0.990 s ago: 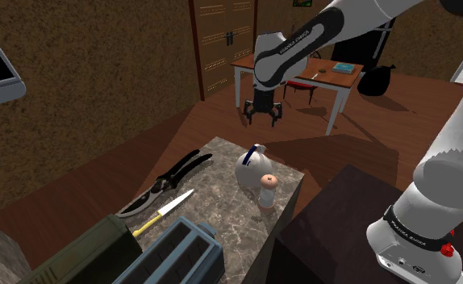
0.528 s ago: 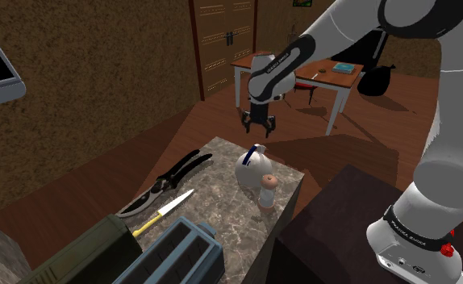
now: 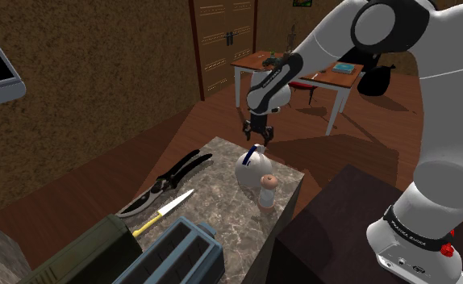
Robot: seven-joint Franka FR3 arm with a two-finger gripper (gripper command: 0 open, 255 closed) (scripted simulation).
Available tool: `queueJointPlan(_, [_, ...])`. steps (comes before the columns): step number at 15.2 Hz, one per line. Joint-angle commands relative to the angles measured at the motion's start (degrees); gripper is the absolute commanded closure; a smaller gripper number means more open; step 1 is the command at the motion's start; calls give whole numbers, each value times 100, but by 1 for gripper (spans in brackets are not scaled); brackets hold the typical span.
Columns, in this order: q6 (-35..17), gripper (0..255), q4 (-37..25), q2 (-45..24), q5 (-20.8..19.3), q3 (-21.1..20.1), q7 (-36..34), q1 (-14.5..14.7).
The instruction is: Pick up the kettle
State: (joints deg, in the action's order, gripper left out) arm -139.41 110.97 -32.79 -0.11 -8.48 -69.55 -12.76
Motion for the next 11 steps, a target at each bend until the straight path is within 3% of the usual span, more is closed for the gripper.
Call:
queueJointPlan(1, [-111,0,-12,-122,-12,13,-8,11])
queueJointPlan(4, [-191,0,-31,-222,-23,24,-9,20])
queueJointPlan(5, [-197,255,-31,-228,-24,24,-10,21])
queueJointPlan(11, [-200,255,-27,-227,-24,24,-10,21])
